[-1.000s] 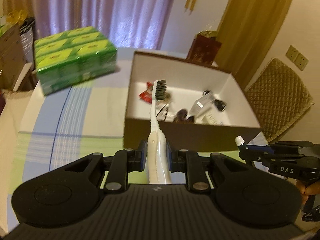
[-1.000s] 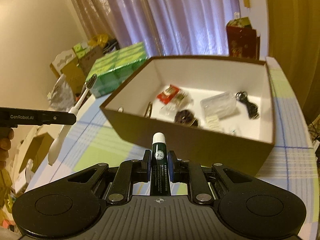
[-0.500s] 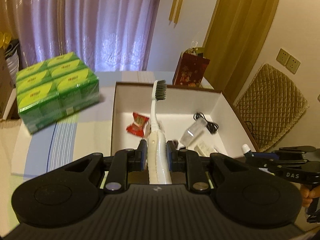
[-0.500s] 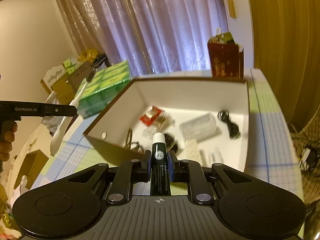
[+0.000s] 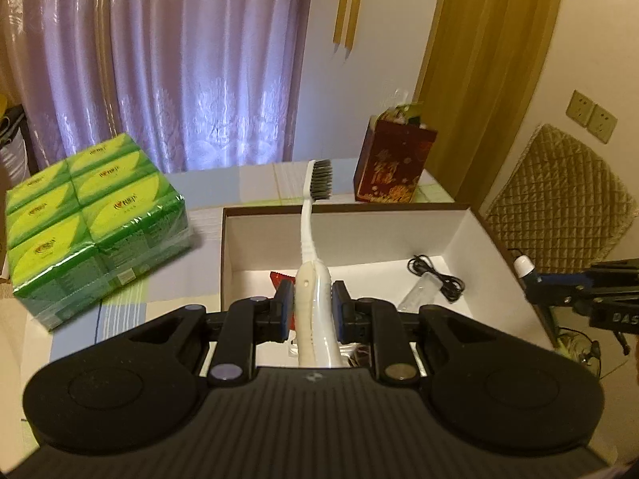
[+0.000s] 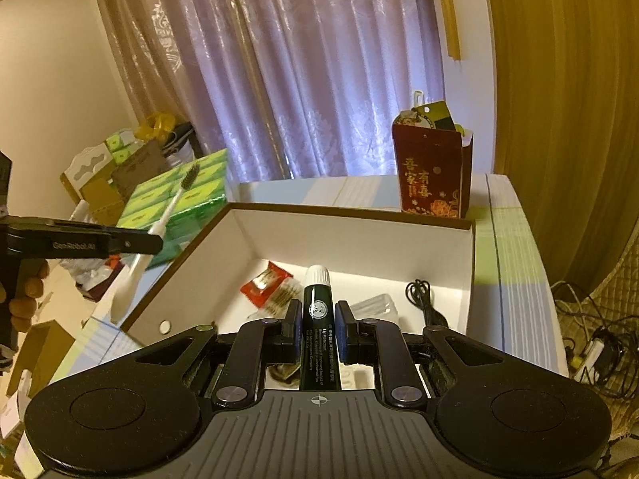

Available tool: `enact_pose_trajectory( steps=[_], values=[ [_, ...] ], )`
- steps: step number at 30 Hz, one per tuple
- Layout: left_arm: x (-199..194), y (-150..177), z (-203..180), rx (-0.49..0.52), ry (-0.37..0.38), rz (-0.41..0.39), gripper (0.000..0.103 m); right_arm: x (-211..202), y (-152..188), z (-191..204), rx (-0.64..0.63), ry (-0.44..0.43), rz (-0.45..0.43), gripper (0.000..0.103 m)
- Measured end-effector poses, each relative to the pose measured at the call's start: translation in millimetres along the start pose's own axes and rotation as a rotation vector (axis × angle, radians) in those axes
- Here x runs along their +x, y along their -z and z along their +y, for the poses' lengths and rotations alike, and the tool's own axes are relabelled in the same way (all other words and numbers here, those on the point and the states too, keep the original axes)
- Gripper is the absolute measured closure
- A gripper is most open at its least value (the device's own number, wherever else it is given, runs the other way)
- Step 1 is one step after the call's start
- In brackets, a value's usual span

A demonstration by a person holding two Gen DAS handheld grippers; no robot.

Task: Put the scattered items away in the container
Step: 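Lift and carry the toothbrush and green tube over the box with both tools, then lower the toothbrush into the box and open the left tool while the right tool releases the tube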

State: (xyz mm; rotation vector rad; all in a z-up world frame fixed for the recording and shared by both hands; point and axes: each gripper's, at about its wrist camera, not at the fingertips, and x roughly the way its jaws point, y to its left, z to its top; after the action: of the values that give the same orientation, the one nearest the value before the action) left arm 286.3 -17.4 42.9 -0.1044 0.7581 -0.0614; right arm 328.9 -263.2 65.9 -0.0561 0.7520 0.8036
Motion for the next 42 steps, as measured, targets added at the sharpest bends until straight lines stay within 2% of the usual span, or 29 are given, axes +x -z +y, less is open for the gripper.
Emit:
enact_pose_trajectory(
  steps=[11,19,24,32,37,42],
  values=[
    [73.8,10.6,15.1,-0.012,-0.062,0.139,0.087,39.5,-6.0,-26.1,0.019,0.032,0.066,0.084],
    [106.2,22.0,18.6,0.002,-0.082,0.202,0.087,50.9,-1.2,-35.2,0.014,0.052,0.104,0.084],
    [112.4,20.8,13.3,0.043,-0.113,0.202,0.087,55.0,-0.5,-37.0,0.015,0.055,0.113,0.084],
    [115.3,22.7,1.4,0.109,-0.108,0.214,0.087,56.8,0.3,-35.6,0.01,0.055,0.119,0.084],
    [124.4,26.8,-6.1,0.18,-0.129,0.254,0.087,58.7,1.6,-35.0,0.0,0.05,0.126,0.084],
    [132.7,30.5,-7.5,0.203,-0.135,0.288,0.087,60.0,2.4,-35.0,-0.007,0.053,0.135,0.084]
  ],
)
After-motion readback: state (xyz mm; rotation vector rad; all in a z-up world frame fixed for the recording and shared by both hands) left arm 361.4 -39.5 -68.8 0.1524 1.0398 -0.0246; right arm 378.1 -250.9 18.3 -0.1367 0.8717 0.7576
